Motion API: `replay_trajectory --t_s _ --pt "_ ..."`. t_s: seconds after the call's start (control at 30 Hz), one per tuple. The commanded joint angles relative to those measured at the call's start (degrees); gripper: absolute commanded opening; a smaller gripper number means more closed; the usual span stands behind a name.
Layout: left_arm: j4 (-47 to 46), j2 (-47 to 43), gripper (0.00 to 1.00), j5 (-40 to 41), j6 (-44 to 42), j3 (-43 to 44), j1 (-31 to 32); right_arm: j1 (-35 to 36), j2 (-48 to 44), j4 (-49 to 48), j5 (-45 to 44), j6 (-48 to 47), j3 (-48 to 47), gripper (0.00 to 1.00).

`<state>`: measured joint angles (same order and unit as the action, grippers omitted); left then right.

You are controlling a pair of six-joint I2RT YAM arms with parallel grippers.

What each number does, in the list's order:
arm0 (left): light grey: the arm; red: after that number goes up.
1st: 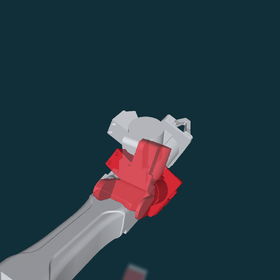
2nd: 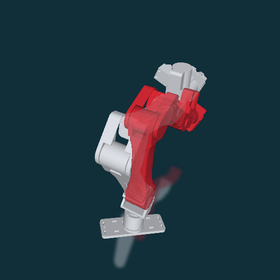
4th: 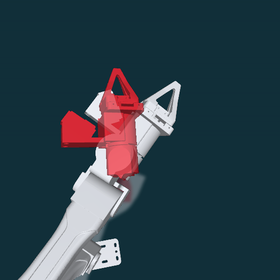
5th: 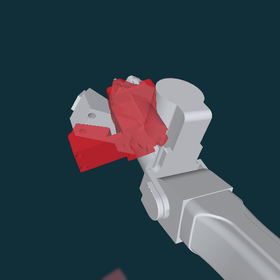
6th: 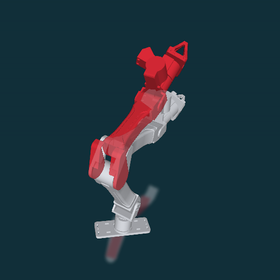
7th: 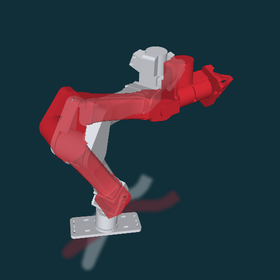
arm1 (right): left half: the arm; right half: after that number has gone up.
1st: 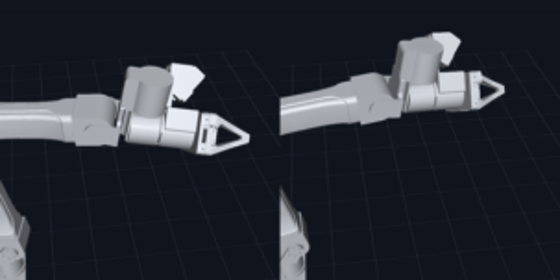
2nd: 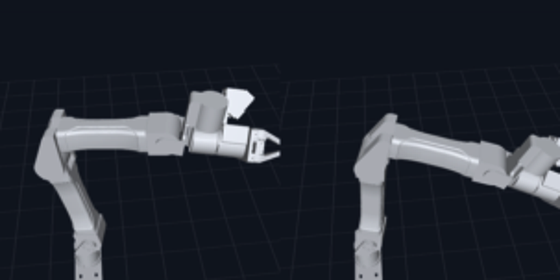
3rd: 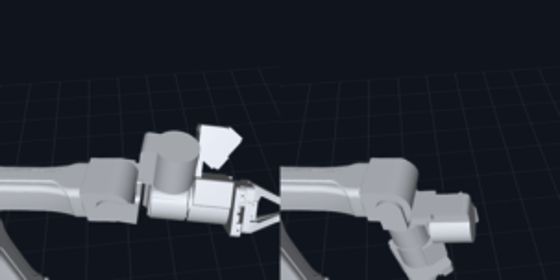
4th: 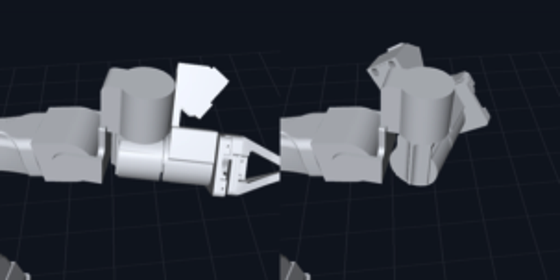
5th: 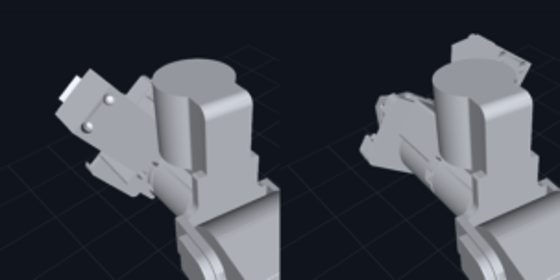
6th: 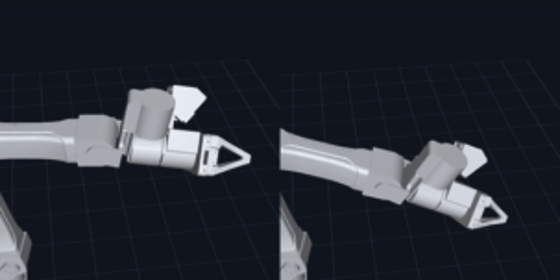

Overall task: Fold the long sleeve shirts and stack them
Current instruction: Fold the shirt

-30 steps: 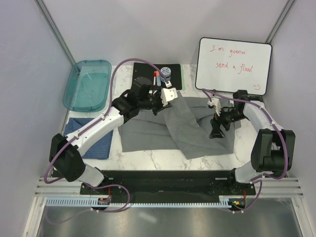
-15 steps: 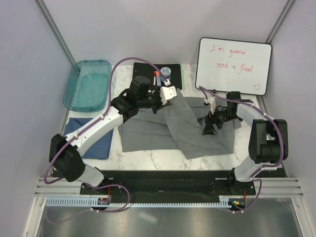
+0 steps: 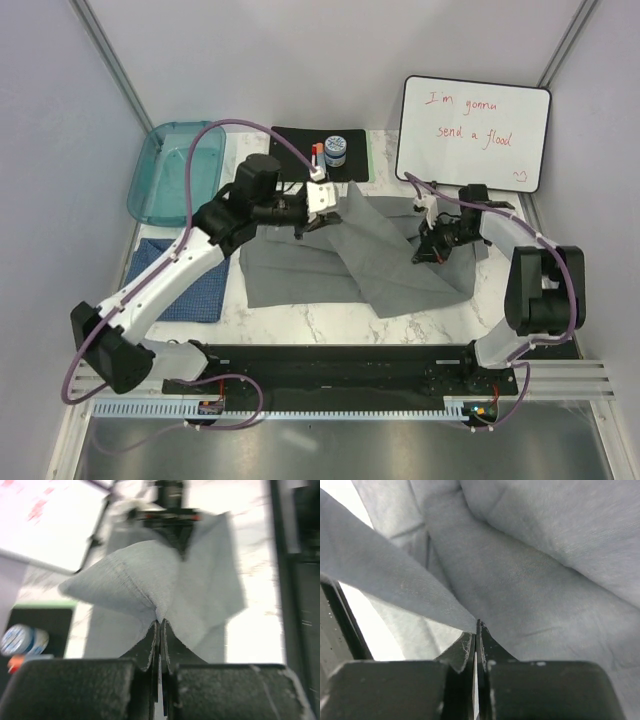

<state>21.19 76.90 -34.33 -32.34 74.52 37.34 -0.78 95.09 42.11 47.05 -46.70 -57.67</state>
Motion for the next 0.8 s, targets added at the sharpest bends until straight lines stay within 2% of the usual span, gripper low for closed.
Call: replay_trajectory --t_s 0.0,0.03,0.07,0.1,0.17,0.2,0.23,0.33,0.37,0.4,0.47,0.57,0.63,0.77 --pt "14.81 -6.58 0.02 -21.11 -6.07 -1.91 4.82 -0.98 -10.26 5.15 1.73 -2.25 -0.17 0.0" --pt "15.02 -7.72 0.02 -22.44 -6.07 -6.62 8.06 -1.07 -11.75 6.4 1.56 -3.13 0.1 0.0" --pt "15.11 -7.82 0.02 -21.75 -6.16 -8.93 16.71 -0.98 -14.38 7.54 1.21 -5.14 0.36 0.0" --pt "15.28 -7.56 0.09 -18.88 -6.77 -12.96 21.58 -0.98 -15.54 10.94 0.94 -6.81 0.89 0.0" --pt "15.19 -3.88 0.28 -15.17 -6.78 -15.01 31.94 -1.07 -18.78 14.48 -0.19 -10.41 1.77 0.0" --pt "15.28 -2.74 0.4 -14.55 -5.99 -15.11 32.87 -1.07 -19.76 17.19 -2.29 -13.65 2.9 0.0" --pt "15.11 -1.94 0.45 -13.41 -3.89 -14.93 32.88 -1.07 -20.98 18.44 -3.53 -15.6 3.61 0.0" --pt "14.32 -4.12 0.5 -8.48 -3.25 -16.68 27.46 -1.07 -26.6 21.61 -8.63 -22.19 8.17 0.0" --pt "13.97 -6.91 0.51 -7.87 -3.26 -17.73 20.99 -1.07 -29.84 22.05 -9.33 -23.51 9.41 0.0" --pt "14.05 -8.51 0.5 -5.95 -3.69 -20.01 17.19 -1.07 -31.53 23.18 -9.95 -26.57 11.77 0.0" --pt "15.88 -10.89 0.48 -1.38 -9.12 -22.56 8.33 -1.07 -35.47 23.81 -11.53 -28.35 13.8 0.0" --pt "19.14 -14.41 0.41 5.39 -19.67 -27.66 0.22 -0.98 -38.3 24.77 -13.73 -30.11 16.09 0.0" --pt "19.94 -14.68 0.4 10.49 -25.28 -32.14 -2.43 -0.98 -40.06 25.3 -14.35 -30.64 16.8 0.0" --pt "17.93 -10.73 0.41 16.39 -27.78 -36.46 -6.22 -0.98 -43.23 27.76 -14.88 -30.82 16.63 0.0"
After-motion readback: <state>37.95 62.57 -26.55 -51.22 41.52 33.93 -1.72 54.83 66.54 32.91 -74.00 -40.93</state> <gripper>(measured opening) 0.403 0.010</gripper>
